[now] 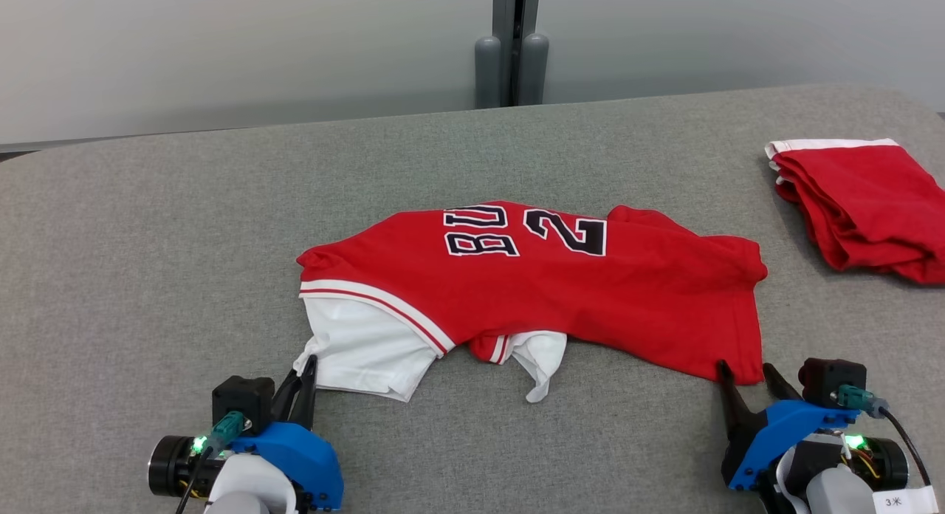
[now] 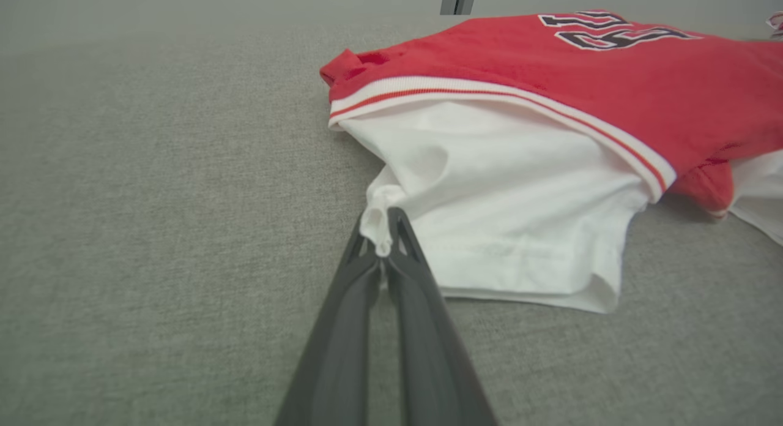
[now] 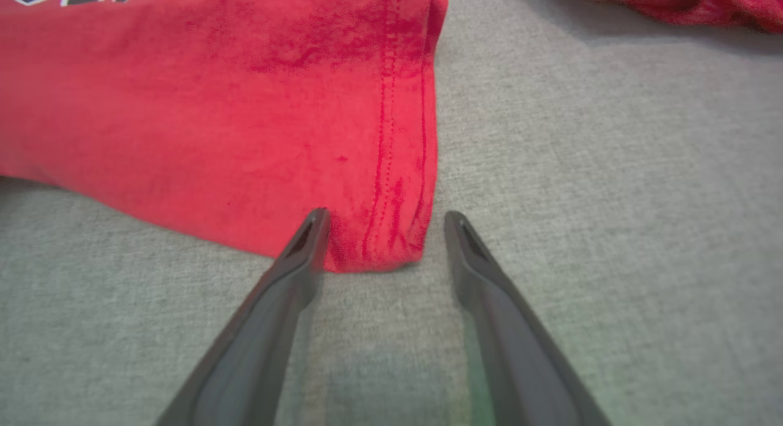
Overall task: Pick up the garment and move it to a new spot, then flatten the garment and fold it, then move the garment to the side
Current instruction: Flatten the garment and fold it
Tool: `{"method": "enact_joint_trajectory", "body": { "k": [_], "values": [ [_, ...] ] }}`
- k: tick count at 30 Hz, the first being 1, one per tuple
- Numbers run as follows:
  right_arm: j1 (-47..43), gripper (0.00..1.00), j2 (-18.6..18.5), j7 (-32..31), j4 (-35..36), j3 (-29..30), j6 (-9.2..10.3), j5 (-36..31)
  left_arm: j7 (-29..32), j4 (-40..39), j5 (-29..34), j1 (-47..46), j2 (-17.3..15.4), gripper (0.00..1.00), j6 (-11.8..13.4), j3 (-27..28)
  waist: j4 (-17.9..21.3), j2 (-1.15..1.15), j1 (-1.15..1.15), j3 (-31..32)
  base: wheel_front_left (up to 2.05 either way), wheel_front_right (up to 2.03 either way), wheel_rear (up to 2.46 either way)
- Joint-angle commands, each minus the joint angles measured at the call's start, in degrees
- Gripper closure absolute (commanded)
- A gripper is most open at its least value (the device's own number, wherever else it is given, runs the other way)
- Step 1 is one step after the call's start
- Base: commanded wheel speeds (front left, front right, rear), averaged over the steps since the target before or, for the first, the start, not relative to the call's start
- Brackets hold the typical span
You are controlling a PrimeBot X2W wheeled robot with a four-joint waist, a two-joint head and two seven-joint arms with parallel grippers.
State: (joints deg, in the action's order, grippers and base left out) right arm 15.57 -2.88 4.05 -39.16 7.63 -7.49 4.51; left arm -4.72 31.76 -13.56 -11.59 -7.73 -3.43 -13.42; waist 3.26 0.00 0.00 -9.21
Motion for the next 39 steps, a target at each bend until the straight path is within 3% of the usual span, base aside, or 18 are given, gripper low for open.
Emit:
{"method": "enact_joint_trajectory", "body": {
  "k": [1,2,4,10,16,21,30,35,39],
  "values": [
    [0.8,0.62,0.0,-1.4,-1.9,-0.9,-0.01,2.0,-0.4,-1.3,-0.4,0.6,-0.4,1.00,0.3,0.3,-0.2,0.00,0.00,0.1,0.00,0.00,0.00],
    [1.3,0.71,0.1,-1.9,-2.9,-1.5,-0.01,3.6,-0.4,-2.3,-0.5,0.9,-0.5,1.00,0.4,0.4,-0.4,0.00,0.00,0.2,0.00,0.00,0.00],
    [2.2,1.00,0.2,-2.3,-4.4,-2.5,-0.02,5.2,-0.4,-4.3,-0.7,1.4,-0.7,1.00,0.6,0.5,-0.6,0.00,0.00,0.4,0.00,0.00,0.00],
    [4.9,1.00,0.0,-0.1,-3.7,-4.3,-0.01,8.0,-0.3,-10.9,-3.2,2.8,-0.6,1.00,0.2,1.6,-0.4,0.00,0.00,1.2,0.00,0.00,0.00],
    [6.7,1.00,-0.1,1.8,4.1,-4.6,-0.01,9.8,1.8,-21.5,-9.7,3.3,0.2,1.00,-1.2,4.1,0.3,0.00,0.00,3.2,0.00,0.00,0.00],
    [7.2,1.00,-0.7,0.2,17.2,-3.7,-0.01,8.8,5.5,-34.5,-12.4,1.1,-2.0,1.00,-1.2,6.5,0.9,0.00,0.00,5.7,0.00,0.00,0.00],
    [6.7,1.00,-1.4,-8.7,49.2,-0.5,-0.01,5.7,15.0,-58.4,-11.3,-10.9,-7.9,1.00,0.3,9.3,1.4,0.00,0.00,9.4,0.00,0.00,0.00],
    [7.4,1.00,-2.3,-15.1,61.9,-0.1,-0.01,4.4,21.1,-63.5,-10.9,-20.6,-10.9,1.00,-0.2,9.0,1.4,0.00,0.00,9.5,0.00,0.00,0.00],
    [7.8,1.00,-3.4,-20.1,65.6,-0.7,-0.01,3.6,24.8,-62.2,-11.2,-26.4,-12.2,1.00,-0.7,8.0,1.5,0.00,0.00,8.6,0.00,0.00,0.00]
  ]
}}
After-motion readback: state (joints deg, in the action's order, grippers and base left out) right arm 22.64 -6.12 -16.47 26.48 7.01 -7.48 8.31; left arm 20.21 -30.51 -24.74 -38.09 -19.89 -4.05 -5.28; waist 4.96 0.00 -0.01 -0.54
